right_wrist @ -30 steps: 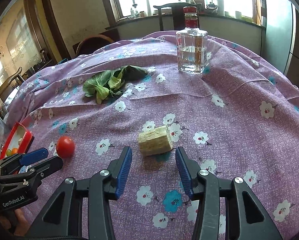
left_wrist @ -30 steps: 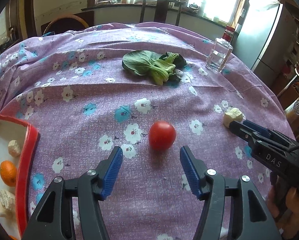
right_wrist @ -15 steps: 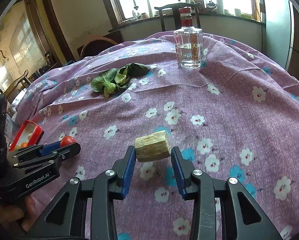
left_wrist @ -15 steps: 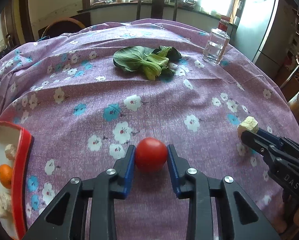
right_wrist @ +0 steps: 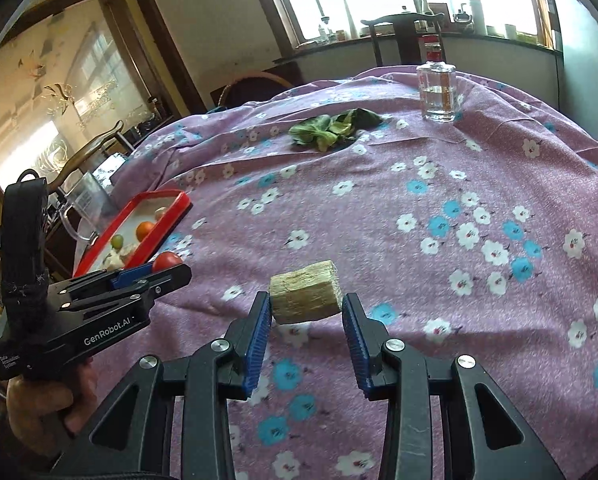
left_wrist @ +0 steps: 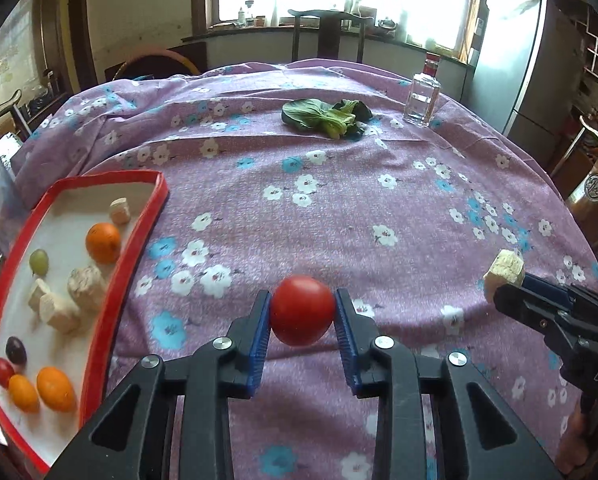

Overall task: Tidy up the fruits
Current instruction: 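Carry the tomato and the beige block over the tray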

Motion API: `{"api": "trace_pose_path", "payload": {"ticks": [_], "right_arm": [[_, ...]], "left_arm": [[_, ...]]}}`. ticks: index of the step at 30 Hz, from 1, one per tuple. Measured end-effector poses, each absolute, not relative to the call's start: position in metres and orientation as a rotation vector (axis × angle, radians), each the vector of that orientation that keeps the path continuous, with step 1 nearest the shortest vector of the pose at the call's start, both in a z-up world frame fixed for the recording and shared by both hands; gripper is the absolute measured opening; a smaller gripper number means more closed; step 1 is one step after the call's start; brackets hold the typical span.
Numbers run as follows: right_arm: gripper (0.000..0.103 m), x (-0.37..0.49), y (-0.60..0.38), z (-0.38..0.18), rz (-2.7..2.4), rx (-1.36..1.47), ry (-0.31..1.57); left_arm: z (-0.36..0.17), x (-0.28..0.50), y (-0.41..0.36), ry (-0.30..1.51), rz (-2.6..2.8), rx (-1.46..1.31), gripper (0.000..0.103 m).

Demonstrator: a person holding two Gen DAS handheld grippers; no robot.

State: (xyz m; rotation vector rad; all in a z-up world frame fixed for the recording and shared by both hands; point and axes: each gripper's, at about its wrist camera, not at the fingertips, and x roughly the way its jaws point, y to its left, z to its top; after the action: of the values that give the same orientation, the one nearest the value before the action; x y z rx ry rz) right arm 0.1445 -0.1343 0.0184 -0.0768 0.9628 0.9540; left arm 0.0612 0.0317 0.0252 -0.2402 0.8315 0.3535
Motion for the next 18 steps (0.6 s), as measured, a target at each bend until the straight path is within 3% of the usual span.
{"api": "trace_pose_path", "payload": {"ticks": [18], "right_arm": [[0.037, 0.046, -0.095, 0.031, 1.139, -0.126, 0.966]], "left_arm": [[0.045, -0.051, 0.049, 0.798, 0.453, -0.295, 0.030]]}}
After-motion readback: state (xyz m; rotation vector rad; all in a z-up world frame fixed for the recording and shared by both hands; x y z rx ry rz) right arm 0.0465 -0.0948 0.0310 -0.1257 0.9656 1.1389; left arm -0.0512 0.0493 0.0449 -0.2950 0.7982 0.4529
